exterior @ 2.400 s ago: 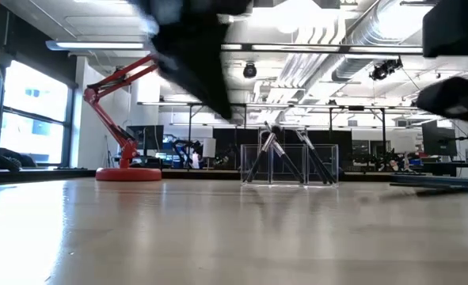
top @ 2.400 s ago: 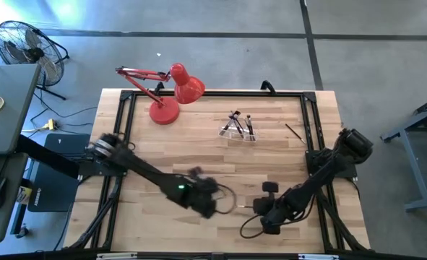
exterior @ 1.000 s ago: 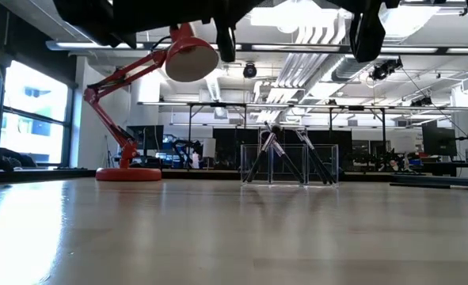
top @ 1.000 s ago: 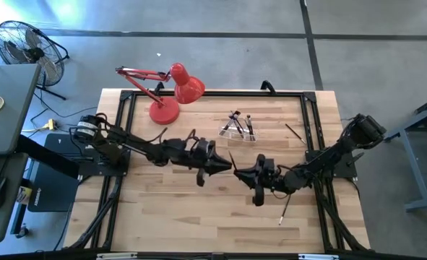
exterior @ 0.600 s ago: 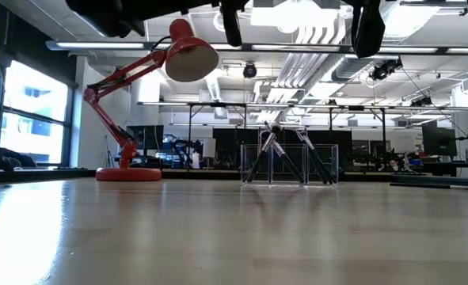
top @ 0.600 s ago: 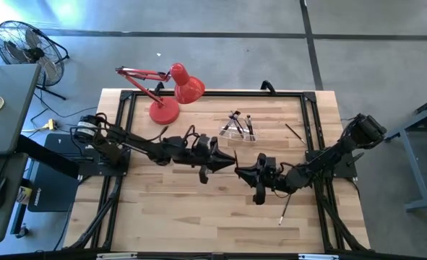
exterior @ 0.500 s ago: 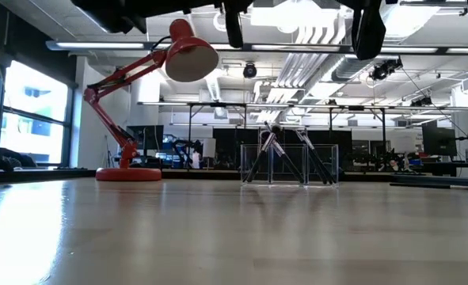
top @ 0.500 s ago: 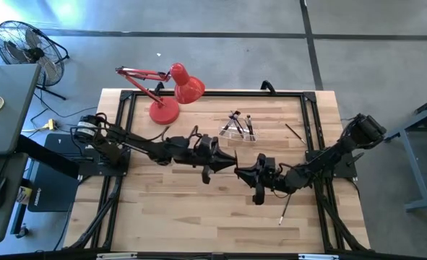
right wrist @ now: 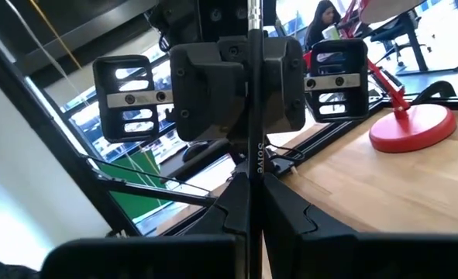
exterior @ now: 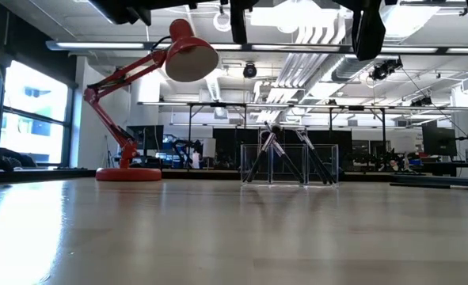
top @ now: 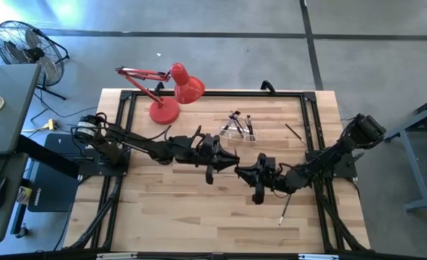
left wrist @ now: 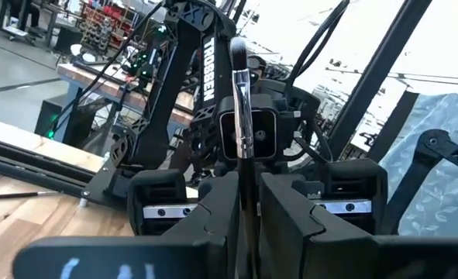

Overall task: Put items in baskets/containers
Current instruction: Put the eyeshadow brush into the transparent organizer

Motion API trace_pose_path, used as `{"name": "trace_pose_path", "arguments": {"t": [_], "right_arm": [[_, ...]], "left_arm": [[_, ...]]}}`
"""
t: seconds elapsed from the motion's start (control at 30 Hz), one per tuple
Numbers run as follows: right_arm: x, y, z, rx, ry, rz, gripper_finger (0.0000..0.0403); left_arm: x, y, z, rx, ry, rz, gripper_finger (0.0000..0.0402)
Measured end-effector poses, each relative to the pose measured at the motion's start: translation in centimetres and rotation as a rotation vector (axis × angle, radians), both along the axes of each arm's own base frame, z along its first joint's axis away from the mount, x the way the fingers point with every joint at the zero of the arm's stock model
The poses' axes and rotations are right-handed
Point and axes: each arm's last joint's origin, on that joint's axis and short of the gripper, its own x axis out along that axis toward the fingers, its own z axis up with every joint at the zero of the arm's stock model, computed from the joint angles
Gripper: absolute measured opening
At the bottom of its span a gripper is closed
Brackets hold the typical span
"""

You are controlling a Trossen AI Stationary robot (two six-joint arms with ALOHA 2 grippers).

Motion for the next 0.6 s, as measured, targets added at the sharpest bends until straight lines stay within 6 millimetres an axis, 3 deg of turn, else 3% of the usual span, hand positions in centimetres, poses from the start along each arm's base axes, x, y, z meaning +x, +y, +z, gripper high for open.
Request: {"name": "trace_pose_path", "arguments": {"t": [0.6], "right_arm": [[0.45, -0.76, -0.2, 0.024, 0.006, -0.004, 0.001]], "left_arm": [[0.01, 0.22, 0.04, -0.014, -0.003, 0.071, 0.0051]]}}
